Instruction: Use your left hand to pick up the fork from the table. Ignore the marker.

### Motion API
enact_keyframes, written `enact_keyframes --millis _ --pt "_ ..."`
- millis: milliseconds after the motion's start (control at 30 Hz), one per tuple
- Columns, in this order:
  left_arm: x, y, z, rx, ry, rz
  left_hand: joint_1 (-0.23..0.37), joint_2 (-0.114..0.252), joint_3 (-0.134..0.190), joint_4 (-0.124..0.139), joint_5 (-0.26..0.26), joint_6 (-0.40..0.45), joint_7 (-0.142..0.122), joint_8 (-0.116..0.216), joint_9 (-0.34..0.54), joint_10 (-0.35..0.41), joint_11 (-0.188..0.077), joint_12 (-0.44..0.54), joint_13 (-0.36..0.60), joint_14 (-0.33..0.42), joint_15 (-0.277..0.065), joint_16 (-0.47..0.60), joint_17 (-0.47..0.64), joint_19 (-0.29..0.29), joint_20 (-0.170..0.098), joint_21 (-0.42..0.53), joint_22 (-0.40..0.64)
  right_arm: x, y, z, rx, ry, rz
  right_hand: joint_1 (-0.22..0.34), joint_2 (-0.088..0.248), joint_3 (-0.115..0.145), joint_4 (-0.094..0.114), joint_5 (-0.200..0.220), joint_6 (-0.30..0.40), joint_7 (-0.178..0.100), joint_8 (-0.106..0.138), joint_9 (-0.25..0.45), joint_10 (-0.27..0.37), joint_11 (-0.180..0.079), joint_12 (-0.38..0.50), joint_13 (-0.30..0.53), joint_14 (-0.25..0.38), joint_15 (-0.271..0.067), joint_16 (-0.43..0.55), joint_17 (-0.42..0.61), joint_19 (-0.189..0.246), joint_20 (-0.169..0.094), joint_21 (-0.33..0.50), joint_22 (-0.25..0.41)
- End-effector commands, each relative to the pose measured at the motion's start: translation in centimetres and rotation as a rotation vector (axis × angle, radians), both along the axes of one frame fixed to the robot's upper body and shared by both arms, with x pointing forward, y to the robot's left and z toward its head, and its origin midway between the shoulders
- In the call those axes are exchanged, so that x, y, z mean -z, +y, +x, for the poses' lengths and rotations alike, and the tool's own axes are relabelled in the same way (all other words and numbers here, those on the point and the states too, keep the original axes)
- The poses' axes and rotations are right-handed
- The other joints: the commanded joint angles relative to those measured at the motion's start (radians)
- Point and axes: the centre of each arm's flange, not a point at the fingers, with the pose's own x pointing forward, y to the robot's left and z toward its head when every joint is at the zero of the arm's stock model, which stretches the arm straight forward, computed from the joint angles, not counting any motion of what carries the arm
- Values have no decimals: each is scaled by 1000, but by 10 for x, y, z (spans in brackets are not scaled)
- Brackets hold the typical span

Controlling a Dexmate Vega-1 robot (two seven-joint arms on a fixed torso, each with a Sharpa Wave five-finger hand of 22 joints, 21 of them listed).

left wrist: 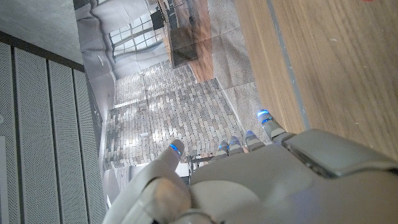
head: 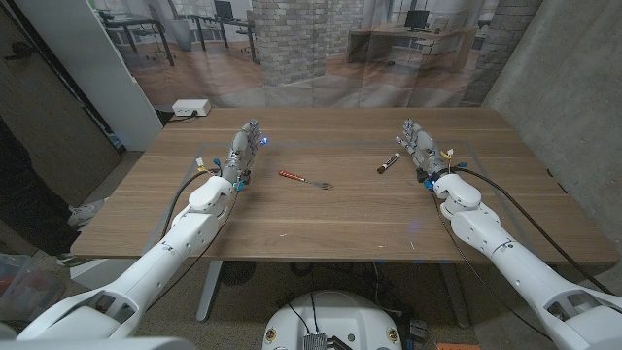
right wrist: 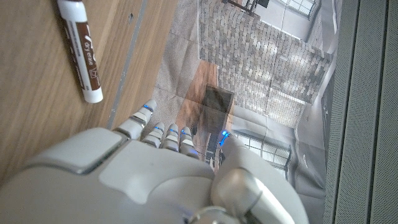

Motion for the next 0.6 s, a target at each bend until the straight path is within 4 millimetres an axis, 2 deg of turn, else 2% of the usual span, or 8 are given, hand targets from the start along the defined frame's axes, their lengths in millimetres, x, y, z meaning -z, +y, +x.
enact_keyframes --millis 33,200,367,600 --pt "-2 -1 0 -2 -1 8 1 109 7 -2 3 -175 -1 5 1 -181 -1 5 3 -167 2 7 4 -207 2 5 2 -1 -1 1 2 0 -5 11 17 9 0 4 0 6 5 3 -6 0 7 4 -6 0 4 5 4 -22 7 4" --pt "-4 -1 -1 -6 -6 20 4 106 9 -6 2 -164 -5 8 1 -166 -1 11 3 -155 7 10 3 -197 8 7 2 1 -2 1 1 2 0 11 17 10 -1 4 -1 6 4 3 -5 1 8 4 -6 0 4 5 4 -22 7 4" --pt "-8 1 -3 -21 -22 38 19 98 16 -22 0 -136 -14 15 1 -142 -2 17 3 -132 8 13 0 -177 16 8 0 3 -3 1 1 5 2 11 16 10 -2 4 0 6 5 3 -5 0 8 4 -6 0 4 5 5 -22 7 4" --pt "-16 2 -7 -44 -50 81 52 77 25 -59 -11 -91 -29 21 2 -100 -7 26 3 -94 9 14 -4 -138 28 10 -1 6 -2 2 -3 5 8 12 15 10 -4 4 2 6 5 3 -3 -1 8 4 -6 1 4 5 5 -21 7 5"
